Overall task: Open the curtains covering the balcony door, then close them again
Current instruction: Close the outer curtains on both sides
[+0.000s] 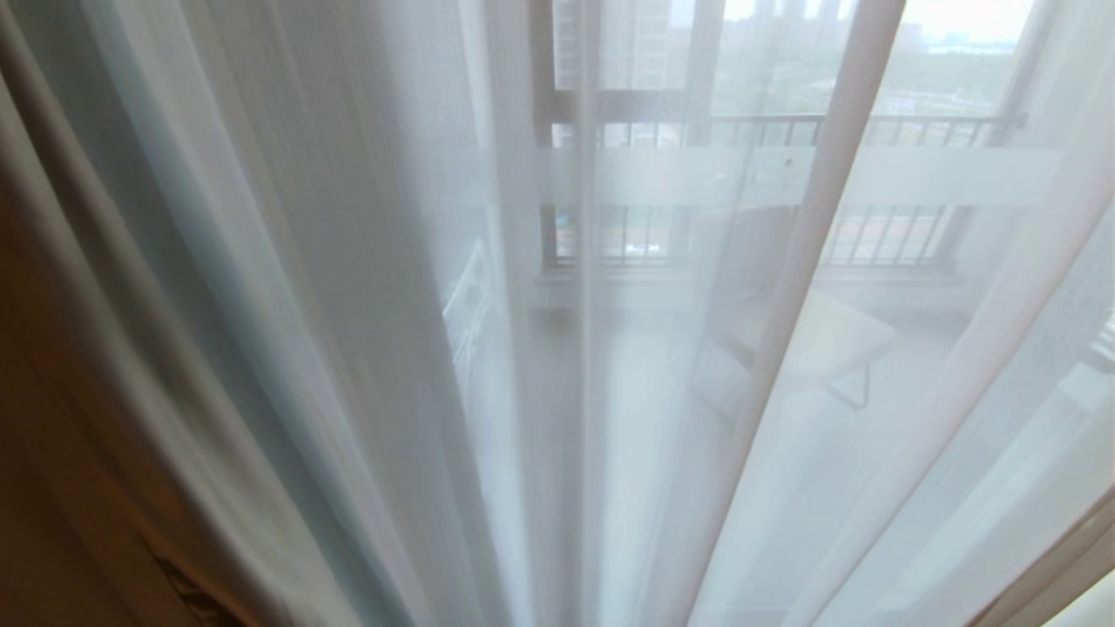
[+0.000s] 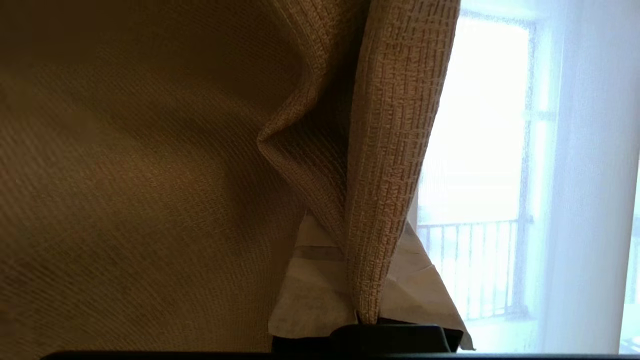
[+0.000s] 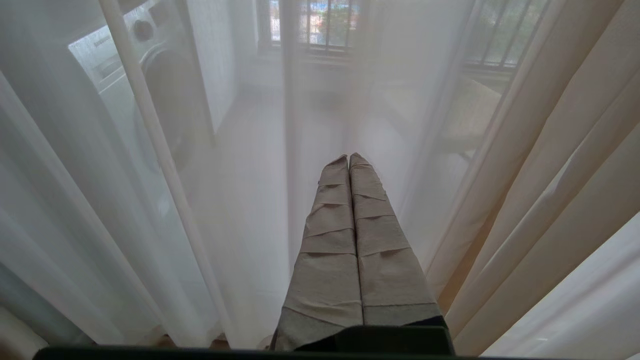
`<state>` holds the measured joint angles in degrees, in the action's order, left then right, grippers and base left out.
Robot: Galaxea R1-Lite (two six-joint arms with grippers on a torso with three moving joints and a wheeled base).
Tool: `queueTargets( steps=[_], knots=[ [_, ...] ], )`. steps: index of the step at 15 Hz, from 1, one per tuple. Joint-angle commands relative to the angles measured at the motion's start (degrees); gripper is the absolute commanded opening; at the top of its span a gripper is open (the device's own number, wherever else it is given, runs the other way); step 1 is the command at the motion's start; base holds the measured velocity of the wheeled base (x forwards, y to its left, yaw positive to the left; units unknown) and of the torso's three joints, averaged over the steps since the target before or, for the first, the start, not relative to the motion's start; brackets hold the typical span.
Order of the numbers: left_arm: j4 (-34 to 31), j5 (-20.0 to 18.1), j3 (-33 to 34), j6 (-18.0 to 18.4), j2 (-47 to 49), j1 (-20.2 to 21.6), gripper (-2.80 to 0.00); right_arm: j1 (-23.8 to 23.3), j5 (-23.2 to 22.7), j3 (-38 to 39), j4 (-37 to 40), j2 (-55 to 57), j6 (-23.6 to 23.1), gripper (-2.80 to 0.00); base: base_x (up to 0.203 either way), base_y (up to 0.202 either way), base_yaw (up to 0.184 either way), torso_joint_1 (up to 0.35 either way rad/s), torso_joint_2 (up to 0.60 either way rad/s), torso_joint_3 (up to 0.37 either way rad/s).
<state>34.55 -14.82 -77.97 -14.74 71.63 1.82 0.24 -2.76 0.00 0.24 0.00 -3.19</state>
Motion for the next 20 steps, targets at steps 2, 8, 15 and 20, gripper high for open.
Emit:
queueTargets(
  steps=[2, 8, 15, 20],
  knots=[
    [0.1, -0.1, 0.9, 0.1, -0.8, 0.0, -2.8, 0.0, -0.1, 0.0, 0.0, 0.0, -0.1, -2.8, 0.0, 0.0, 0.0, 0.0, 0.0, 0.0],
    [0.2, -0.3, 5.6, -0.2, -4.5, 0.0, 0.0, 0.0, -0.1, 0.0, 0.0, 0.0, -0.1, -2.8, 0.0, 0.0, 0.0, 0.0, 0.0, 0.0],
    [-1.5, -0.5, 12.6, -0.4, -13.5, -0.1, 0.0, 0.0, -0.1, 0.0, 0.0, 0.0, -0.1, -2.8, 0.0, 0.0, 0.0, 0.0, 0.0, 0.0],
    [-9.0, -0.5, 22.2, -0.5, -27.8, -0.4, 0.0, 0.0, -0.1, 0.0, 0.0, 0.0, -0.1, -2.8, 0.0, 0.0, 0.0, 0.0, 0.0, 0.0]
  ],
)
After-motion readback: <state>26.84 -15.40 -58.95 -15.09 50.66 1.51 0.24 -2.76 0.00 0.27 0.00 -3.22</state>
